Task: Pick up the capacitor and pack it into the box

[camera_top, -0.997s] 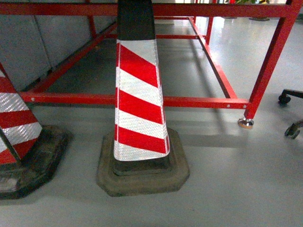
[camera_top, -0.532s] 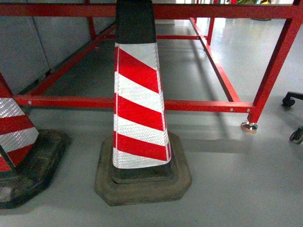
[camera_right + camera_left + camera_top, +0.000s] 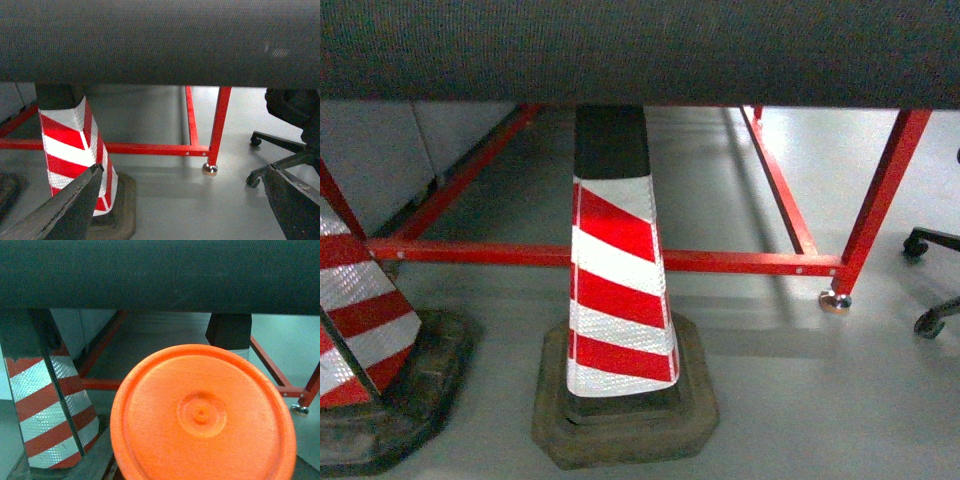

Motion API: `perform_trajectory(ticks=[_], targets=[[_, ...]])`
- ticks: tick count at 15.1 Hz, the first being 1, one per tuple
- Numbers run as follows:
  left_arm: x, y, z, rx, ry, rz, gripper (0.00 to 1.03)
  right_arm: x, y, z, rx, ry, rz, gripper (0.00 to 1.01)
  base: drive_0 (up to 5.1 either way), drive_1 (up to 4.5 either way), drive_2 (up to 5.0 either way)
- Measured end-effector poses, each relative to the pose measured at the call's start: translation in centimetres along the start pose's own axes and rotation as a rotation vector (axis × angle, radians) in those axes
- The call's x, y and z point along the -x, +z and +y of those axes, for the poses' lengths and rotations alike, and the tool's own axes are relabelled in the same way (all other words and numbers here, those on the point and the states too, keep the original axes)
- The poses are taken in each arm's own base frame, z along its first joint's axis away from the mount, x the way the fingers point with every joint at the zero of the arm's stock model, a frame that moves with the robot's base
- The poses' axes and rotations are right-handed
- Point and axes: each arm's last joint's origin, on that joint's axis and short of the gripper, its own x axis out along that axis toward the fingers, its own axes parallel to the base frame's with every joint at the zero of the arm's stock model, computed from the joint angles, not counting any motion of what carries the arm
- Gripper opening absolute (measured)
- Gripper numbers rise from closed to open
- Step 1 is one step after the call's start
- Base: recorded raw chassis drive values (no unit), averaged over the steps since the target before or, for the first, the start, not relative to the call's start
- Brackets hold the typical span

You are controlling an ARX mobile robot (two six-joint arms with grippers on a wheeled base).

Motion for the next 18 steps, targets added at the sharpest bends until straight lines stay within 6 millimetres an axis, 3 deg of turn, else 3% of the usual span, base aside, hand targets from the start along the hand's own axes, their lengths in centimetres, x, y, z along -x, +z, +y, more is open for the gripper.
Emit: perform_trajectory(ticks=[18], targets=[[0.0, 0.01, 0.0, -0.002, 0.002, 0.0, 0.44, 0.0, -0.02, 0.0, 0.0, 0.001, 0.002, 0.98, 0.0, 0.0, 0.0]])
